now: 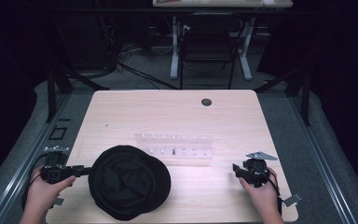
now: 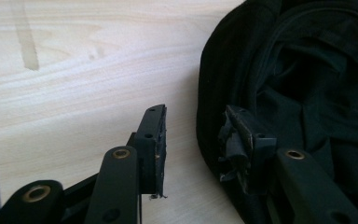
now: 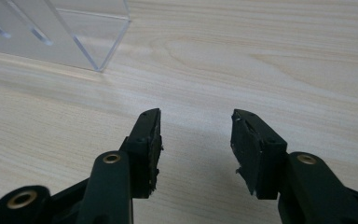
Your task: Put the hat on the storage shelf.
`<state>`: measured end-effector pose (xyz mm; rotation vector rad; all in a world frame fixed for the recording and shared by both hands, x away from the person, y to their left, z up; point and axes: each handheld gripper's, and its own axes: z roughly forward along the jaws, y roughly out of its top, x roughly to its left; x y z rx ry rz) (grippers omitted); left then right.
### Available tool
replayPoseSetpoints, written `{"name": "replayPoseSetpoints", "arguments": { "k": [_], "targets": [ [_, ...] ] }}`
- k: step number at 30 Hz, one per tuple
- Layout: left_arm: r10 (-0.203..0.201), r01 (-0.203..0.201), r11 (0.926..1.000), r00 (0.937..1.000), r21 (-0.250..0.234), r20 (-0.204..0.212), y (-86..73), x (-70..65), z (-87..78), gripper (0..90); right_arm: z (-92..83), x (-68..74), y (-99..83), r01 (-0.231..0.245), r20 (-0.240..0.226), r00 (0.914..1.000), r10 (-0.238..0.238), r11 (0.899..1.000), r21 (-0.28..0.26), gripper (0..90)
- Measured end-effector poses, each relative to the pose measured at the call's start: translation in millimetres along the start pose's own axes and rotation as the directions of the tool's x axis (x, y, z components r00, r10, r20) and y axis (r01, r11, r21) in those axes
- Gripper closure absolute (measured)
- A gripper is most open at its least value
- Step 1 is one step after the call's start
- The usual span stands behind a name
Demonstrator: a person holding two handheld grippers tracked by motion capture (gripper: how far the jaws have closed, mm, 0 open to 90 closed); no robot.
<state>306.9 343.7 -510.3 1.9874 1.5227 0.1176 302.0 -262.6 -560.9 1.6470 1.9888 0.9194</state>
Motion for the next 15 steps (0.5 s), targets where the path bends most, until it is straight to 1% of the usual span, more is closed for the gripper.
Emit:
{"name": "replayPoseSetpoints", "arguments": {
  "k": [3,4,5,7,12,15],
  "targets": [
    [-0.009,0.009,1.0000,0.9999,0.000,0.007,-1.4,1.8,1.8,59.7,-0.1,0.1,0.0,0.001,-0.001,1.0000,-0.001,1.000,0.000,52.3],
    [-0.015,0.015,0.9999,0.9998,-0.001,0.014,-1.9,2.4,2.3,59.7,0.0,0.0,0.0,-0.001,-0.002,1.0000,0.001,1.000,0.000,52.1],
    [-0.017,0.017,0.9998,0.9994,0.008,0.028,-1.9,3.5,1.5,59.7,0.2,0.0,-0.1,-0.002,-0.004,1.0000,0.002,1.000,0.000,52.1],
    [-0.023,0.023,0.9997,0.9990,0.008,0.038,-2.7,4.2,0.7,59.6,0.4,-0.2,-0.1,-0.002,-0.006,1.0000,0.002,1.000,0.000,52.1],
    [-0.025,0.025,0.9997,0.9989,0.000,0.041,-3.6,2.7,-1.6,57.4,0.5,-0.5,0.3,-0.007,-0.012,0.9999,0.007,1.000,-0.006,52.0],
    [-0.023,0.023,0.9997,0.9982,0.005,0.055,-4.4,-0.2,-3.0,56.5,0.8,0.1,1.3,-0.007,-0.014,0.9999,0.007,1.000,-0.002,51.9]
  ]
}}
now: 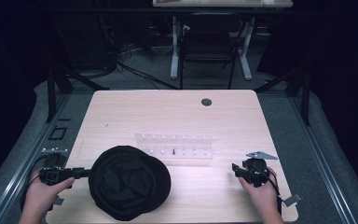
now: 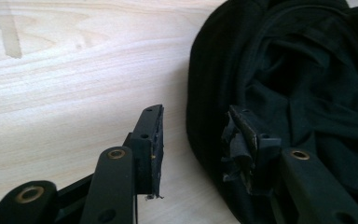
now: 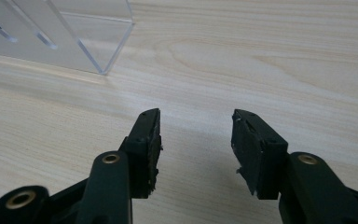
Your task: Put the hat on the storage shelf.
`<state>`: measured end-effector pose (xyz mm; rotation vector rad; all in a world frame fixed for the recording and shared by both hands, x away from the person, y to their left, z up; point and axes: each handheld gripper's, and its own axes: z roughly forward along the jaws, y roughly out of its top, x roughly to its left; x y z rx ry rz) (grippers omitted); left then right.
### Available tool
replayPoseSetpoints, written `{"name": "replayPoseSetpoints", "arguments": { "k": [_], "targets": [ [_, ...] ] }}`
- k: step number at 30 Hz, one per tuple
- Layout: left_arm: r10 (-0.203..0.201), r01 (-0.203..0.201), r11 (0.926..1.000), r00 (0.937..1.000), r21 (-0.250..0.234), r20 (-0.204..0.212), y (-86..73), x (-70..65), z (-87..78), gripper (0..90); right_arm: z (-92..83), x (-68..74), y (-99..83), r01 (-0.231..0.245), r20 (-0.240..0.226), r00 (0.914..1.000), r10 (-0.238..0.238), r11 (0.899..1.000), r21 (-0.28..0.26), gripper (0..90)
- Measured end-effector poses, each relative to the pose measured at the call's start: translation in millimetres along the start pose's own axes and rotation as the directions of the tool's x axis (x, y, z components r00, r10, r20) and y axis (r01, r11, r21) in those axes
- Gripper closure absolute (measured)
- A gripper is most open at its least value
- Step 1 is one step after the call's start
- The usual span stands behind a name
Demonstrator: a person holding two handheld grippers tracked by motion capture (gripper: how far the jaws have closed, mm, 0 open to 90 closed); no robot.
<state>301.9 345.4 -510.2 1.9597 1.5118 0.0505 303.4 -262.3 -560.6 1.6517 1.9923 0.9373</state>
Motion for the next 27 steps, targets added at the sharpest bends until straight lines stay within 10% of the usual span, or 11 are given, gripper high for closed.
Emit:
{"name": "replayPoseSetpoints", "arguments": {
  "k": [27],
  "targets": [
    [-0.080,0.076,0.9943,0.9957,0.074,0.047,-13.0,11.0,36.9,68.2,4.6,6.6,4.7,0.001,-0.035,0.9994,-0.001,1.000,-0.002,51.0]
  ]
}}
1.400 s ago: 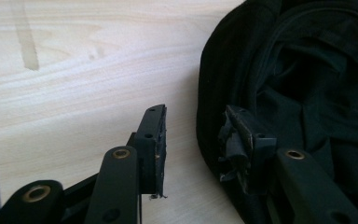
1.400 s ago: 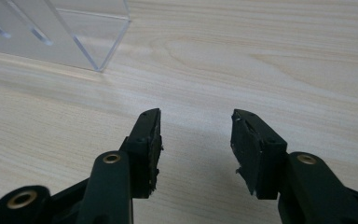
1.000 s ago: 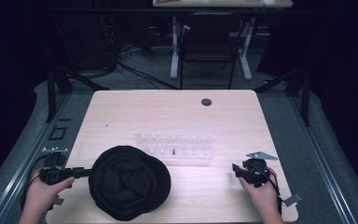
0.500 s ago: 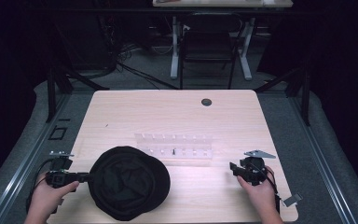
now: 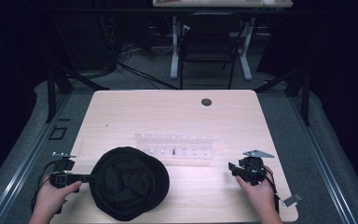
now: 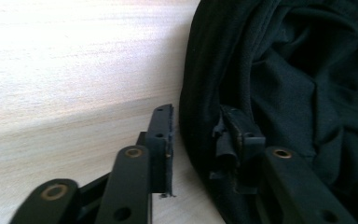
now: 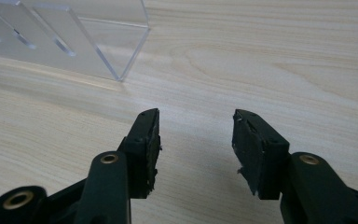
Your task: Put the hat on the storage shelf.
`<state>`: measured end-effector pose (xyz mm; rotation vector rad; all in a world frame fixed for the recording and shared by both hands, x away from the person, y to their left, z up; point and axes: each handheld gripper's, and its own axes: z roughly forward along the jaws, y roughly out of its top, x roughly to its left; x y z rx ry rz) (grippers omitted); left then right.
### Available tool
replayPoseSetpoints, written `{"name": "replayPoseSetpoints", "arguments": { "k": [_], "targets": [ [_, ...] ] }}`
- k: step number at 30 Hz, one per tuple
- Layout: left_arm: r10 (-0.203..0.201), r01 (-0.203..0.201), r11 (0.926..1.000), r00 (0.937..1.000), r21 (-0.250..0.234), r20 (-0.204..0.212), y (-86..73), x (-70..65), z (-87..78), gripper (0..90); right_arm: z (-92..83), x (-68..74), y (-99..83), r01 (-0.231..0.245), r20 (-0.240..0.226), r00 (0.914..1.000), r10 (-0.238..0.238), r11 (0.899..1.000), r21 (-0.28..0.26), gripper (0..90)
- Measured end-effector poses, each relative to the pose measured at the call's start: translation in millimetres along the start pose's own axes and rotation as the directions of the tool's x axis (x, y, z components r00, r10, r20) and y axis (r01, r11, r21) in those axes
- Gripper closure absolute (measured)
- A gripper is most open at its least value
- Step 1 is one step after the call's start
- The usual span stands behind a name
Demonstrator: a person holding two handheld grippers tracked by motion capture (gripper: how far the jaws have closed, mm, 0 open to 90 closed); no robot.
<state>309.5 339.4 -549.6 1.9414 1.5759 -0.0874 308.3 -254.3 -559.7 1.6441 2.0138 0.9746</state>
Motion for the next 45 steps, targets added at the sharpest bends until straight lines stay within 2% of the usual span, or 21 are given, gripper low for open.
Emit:
{"name": "replayPoseSetpoints", "arguments": {
  "k": [9,11,14,22,31,35,38,39,40,45],
  "targets": [
    [0.011,-0.011,0.9999,0.9998,0.010,0.015,0.7,-4.0,2.2,81.7,0.5,0.0,0.1,-0.007,-0.001,1.0000,0.007,1.000,0.003,50.8],
    [0.021,-0.021,0.9997,0.9996,0.014,0.020,1.4,-4.5,-0.2,82.4,0.1,-0.1,0.1,-0.007,-0.003,1.0000,0.007,1.000,0.002,50.7],
    [0.007,-0.007,0.9999,0.9993,0.010,0.036,2.4,-7.8,-6.5,83.4,-0.1,-0.8,-0.1,-0.004,-0.002,1.0000,0.004,1.000,0.000,50.7],
    [-0.001,0.002,0.9999,0.9969,-0.011,0.079,5.3,-15.4,-23.9,84.2,-0.2,-1.4,-0.4,-0.013,-0.004,0.9999,0.013,1.000,-0.006,50.6],
    [0.005,-0.006,0.9998,0.9973,0.019,0.073,16.2,-26.8,-35.2,84.3,-0.9,-2.5,-1.8,-0.022,-0.001,0.9998,0.022,1.000,-0.005,50.2],
    [-0.017,0.014,0.9990,0.9961,0.043,0.087,24.3,-27.8,-44.6,84.3,-1.9,-3.3,-1.2,-0.031,-0.006,0.9995,0.031,0.999,-0.010,50.0],
    [-0.029,0.027,0.9994,0.9944,0.019,0.101,29.9,-27.4,-51.3,84.4,-2.4,-4.1,-1.1,-0.033,-0.006,0.9994,0.033,0.999,-0.013,50.0],
    [-0.051,0.049,0.9985,0.9920,0.022,0.116,31.7,-27.9,-54.2,84.4,-2.6,-3.9,-1.2,-0.034,-0.006,0.9994,0.034,0.999,-0.013,49.9],
    [-0.052,0.050,0.9985,0.9915,0.019,0.119,32.6,-27.8,-55.6,84.6,-2.6,-3.8,-1.3,-0.033,-0.005,0.9994,0.033,0.999,-0.012,49.9],
    [-0.063,0.056,0.9965,0.9903,0.062,0.124,37.7,-38.0,-62.9,84.8,-1.7,-3.5,-1.4,-0.031,-0.007,0.9995,0.031,0.999,-0.009,49.6]
  ]
}}
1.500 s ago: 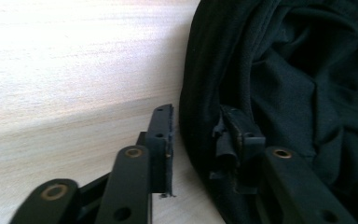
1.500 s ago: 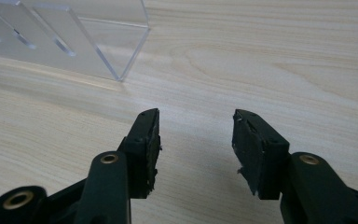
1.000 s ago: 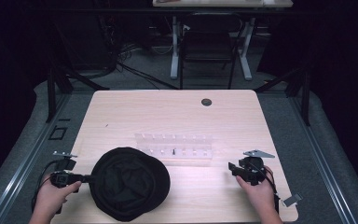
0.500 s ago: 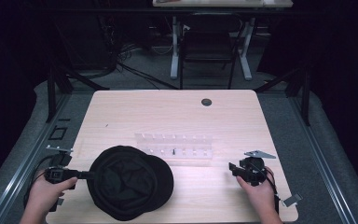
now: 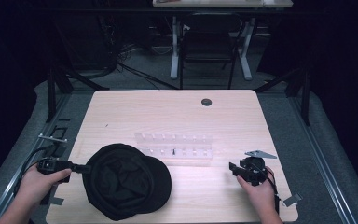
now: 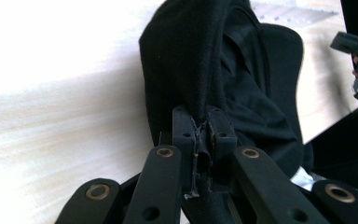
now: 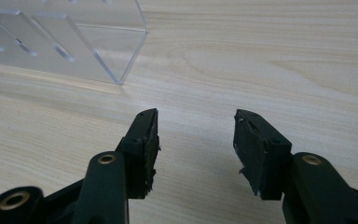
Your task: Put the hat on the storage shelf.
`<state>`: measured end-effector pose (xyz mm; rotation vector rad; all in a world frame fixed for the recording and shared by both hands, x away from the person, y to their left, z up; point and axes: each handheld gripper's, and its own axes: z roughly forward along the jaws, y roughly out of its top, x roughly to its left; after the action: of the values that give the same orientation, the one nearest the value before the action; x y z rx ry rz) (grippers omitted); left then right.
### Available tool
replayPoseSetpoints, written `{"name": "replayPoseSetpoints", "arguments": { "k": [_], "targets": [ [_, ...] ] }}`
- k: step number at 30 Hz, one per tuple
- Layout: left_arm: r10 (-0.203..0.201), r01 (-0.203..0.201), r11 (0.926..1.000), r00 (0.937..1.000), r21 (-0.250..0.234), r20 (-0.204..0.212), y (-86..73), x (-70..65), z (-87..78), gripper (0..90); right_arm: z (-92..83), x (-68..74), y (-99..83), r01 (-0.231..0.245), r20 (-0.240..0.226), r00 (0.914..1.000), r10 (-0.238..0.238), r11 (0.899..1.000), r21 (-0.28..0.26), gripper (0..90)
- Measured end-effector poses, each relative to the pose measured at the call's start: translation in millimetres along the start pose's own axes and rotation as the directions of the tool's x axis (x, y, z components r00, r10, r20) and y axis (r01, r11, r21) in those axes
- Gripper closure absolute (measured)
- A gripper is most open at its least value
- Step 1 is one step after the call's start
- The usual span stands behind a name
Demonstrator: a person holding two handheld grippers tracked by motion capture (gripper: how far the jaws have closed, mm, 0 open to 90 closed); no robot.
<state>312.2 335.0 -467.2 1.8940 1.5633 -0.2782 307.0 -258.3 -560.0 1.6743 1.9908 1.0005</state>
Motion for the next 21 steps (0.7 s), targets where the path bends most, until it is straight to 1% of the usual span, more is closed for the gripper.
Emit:
{"name": "replayPoseSetpoints", "arguments": {
  "k": [1,2,3,4,5,6,7,8,10,12,13,14,16,19,21],
  "targets": [
    [0.010,-0.010,0.9999,0.9999,0.007,-0.002,0.9,-2.7,-1.4,84.8,0.1,0.0,0.0,0.000,-0.001,1.0000,0.000,1.000,0.000,49.6],
    [0.010,-0.010,0.9999,0.9999,0.014,-0.001,1.7,-5.8,-2.7,84.8,0.1,0.0,0.0,-0.002,-0.001,1.0000,0.002,1.000,0.000,49.6],
    [0.004,-0.004,0.9997,1.0000,0.026,0.001,3.4,-12.9,-6.0,84.8,0.2,0.0,-0.1,-0.003,-0.002,1.0000,0.003,1.000,0.000,49.6],
    [0.004,-0.004,0.9997,1.0000,0.026,0.001,3.4,-12.9,-6.0,84.8,0.2,0.0,-0.1,-0.003,-0.002,1.0000,0.003,1.000,0.000,49.6],
    [0.016,-0.016,0.9993,0.9999,0.035,-0.003,4.6,-15.9,-7.7,84.8,0.2,0.0,-0.1,-0.003,-0.003,1.0000,0.003,1.000,0.001,49.5],
    [0.009,-0.008,0.9991,0.9999,0.041,-0.006,5.5,-20.2,-9.1,84.8,0.2,0.1,-0.2,-0.004,-0.003,1.0000,0.004,1.000,0.001,49.5],
    [0.016,-0.016,0.9989,0.9998,0.045,-0.009,6.7,-23.7,-10.7,84.8,0.2,0.2,-0.2,-0.005,-0.004,1.0000,0.005,1.000,0.002,49.5],
    [0.013,-0.013,0.9989,0.9998,0.046,-0.011,7.7,-27.8,-11.6,84.8,0.2,0.3,-0.2,-0.006,-0.005,1.0000,0.006,1.000,0.002,49.5],
    [0.021,-0.021,0.9983,0.9997,0.054,-0.015,10.7,-35.7,-13.8,84.8,0.4,0.1,-0.2,-0.006,-0.005,1.0000,0.006,1.000,0.001,49.5],
    [0.017,-0.016,0.9975,0.9997,0.069,-0.015,14.1,-44.1,-14.7,84.9,0.2,0.3,-0.3,-0.008,-0.006,1.0000,0.008,1.000,0.001,49.4],
    [0.017,-0.016,0.9975,0.9997,0.069,-0.015,14.1,-44.1,-14.7,84.9,0.2,0.3,-0.3,-0.008,-0.006,1.0000,0.008,1.000,0.001,49.4],
    [0.018,-0.016,0.9964,0.9997,0.083,-0.019,16.2,-47.4,-15.1,84.9,0.1,0.3,-0.3,-0.007,-0.006,1.0000,0.007,1.000,0.001,49.4],
    [0.020,-0.017,0.9953,0.9992,0.096,-0.035,19.5,-53.2,-15.5,85.0,0.1,0.0,-0.2,-0.006,-0.007,1.0000,0.006,1.000,-0.002,49.4],
    [0.027,-0.020,0.9926,0.9982,0.119,-0.053,23.6,-58.0,-16.6,85.0,-0.2,-0.5,-0.2,-0.007,-0.008,0.9999,0.007,1.000,-0.002,49.3],
    [0.020,-0.009,0.9887,0.9976,0.150,-0.067,26.2,-60.5,-16.7,84.9,0.1,-0.6,-0.2,-0.009,-0.008,0.9999,0.009,1.000,-0.001,49.3]
  ]
}}
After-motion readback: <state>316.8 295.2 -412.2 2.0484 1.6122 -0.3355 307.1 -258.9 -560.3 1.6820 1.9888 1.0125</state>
